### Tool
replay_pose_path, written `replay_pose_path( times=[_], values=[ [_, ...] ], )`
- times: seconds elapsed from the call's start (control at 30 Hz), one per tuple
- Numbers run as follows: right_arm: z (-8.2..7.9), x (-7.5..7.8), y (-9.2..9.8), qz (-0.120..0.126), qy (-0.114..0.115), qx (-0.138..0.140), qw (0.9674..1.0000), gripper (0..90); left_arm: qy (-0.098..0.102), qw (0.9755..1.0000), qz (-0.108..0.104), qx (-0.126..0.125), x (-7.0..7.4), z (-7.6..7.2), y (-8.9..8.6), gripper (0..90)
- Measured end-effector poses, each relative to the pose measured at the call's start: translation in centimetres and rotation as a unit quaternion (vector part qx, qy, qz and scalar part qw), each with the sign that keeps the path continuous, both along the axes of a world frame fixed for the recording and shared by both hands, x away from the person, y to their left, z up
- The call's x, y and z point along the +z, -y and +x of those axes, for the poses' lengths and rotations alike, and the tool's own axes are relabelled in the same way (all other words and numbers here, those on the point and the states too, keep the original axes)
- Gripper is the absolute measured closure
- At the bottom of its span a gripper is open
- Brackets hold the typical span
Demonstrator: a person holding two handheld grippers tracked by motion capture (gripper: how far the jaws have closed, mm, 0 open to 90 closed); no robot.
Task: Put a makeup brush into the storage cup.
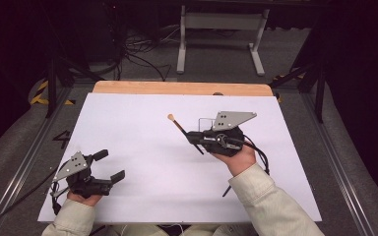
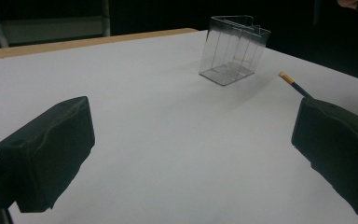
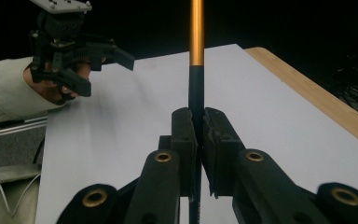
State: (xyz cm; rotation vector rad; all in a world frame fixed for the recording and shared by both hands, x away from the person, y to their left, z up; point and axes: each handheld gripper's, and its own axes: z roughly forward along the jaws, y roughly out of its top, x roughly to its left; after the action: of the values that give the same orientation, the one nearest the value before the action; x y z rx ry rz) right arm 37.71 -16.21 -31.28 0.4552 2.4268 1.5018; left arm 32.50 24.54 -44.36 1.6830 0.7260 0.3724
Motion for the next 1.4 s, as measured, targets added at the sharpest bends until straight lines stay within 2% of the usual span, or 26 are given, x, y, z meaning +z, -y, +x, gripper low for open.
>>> replay_pose_path(
  times=[0.13, 0.4, 0.43, 0.7, 0.87, 1.03, 1.4],
  values=[
    [0.1, -0.1, 0.8, 0.022, 0.005, -0.009, 0.9997, 83.0, 0.012, 0.9999, 0.005, 0.0, 0.0, -0.1, 0.0, 0.0],
    [0.5, -0.3, 1.9, 0.052, 0.016, -0.03, 0.998, 83.0, 0.013, 0.9999, 0.005, 0.002, 0.0, -0.2, 0.0, 0.0],
    [0.7, -0.4, 2.3, 0.06, 0.018, -0.039, 0.9973, 83.0, 0.013, 0.9999, 0.004, 0.002, 0.0, -0.2, 0.0, 0.0],
    [1.4, -0.6, 3.4, 0.075, 0.032, -0.061, 0.9948, 83.0, 0.013, 0.9999, 0.003, 0.002, 0.1, -0.2, 0.0, 0.0],
    [1.9, -0.8, 4.1, 0.086, 0.051, -0.076, 0.9921, 83.0, 0.011, 0.9999, -0.003, 0.005, 0.1, -0.2, -0.1, 0.0],
    [2.6, -1.1, 4.8, 0.1, 0.055, -0.095, 0.989, 83.0, 0.011, 0.9999, 0.0, 0.005, 0.1, -0.2, -0.1, 0.0],
    [3.6, -1.5, 5.3, 0.105, 0.069, -0.118, 0.985, 83.0, 0.011, 0.9999, -0.004, 0.008, 0.1, -0.2, -0.1, 0.0]
  ],
)
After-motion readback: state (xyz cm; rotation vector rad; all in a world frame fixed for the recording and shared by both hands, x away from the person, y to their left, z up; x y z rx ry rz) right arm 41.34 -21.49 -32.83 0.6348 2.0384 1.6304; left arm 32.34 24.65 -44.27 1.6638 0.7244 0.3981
